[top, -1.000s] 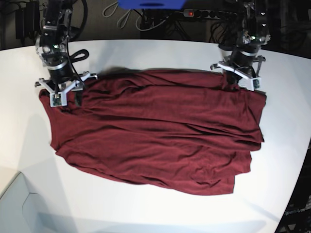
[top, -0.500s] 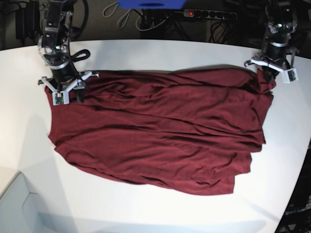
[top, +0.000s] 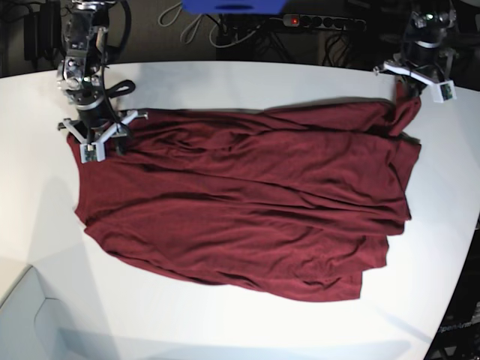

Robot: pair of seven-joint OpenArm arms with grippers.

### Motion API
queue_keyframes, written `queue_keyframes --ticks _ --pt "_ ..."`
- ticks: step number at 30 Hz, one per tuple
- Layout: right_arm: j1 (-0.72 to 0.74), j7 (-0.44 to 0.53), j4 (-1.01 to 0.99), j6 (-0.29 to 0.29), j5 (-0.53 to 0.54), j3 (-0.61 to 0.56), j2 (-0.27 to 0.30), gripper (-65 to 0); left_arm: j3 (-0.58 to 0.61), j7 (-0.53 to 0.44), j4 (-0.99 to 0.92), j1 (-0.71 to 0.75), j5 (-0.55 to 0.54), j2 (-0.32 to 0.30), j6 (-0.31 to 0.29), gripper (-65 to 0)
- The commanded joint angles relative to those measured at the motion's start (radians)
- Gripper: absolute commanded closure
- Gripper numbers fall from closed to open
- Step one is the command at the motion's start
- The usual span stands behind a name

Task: Layout the t-shirt on the table in an organized manner, then fold the t-shirt properly
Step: 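Lift and pull the fabric outward with the left gripper, drawing out a sleeve, then lower the sleeve onto the table and release it with the left gripper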

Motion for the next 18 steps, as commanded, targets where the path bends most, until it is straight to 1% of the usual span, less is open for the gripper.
queue_keyframes --ticks 1,2,4,6,10,13,16,18 --pt "0.017 0.022 0.016 -0.002 0.009 0.005 0.015 -25.9 -0.027 -0.026 0.024 0.012 0.002 -0.01 0.003 0.0" --pt "0.021 0.022 0.015 -0.002 0.009 0.005 0.015 -25.9 -0.039 -0.026 0.024 0.016 0.002 -0.008 -0.009 0.0" --pt "0.021 0.022 0.015 -0.002 0.009 0.005 0.016 -25.9 -0.072 -0.026 0.025 0.03 0.002 -0.006 -0.066 0.0" --pt "0.021 0.022 0.015 -0.002 0.009 0.005 0.016 -25.9 -0.116 -0.026 0.022 0.029 0.001 0.015 -0.125 0.0" --pt "0.021 0.022 0.015 -0.002 0.009 0.005 0.016 -25.9 -0.228 -0.024 0.016 -0.002 0.002 0.049 -0.214 0.0" --pt "0.03 0.022 0.015 -0.002 0.009 0.006 0.016 -25.9 -0.302 -0.023 0.016 -0.028 0.01 0.058 -0.257 0.0" --pt "0.033 0.022 0.015 -0.002 0.009 0.006 0.016 -25.9 -0.369 -0.023 0.016 -0.034 0.002 0.056 -0.283 0.0" --pt "0.035 0.022 0.015 -0.002 0.009 0.006 0.016 -25.9 -0.394 -0.023 0.016 -0.054 0.002 0.055 -0.3 0.0"
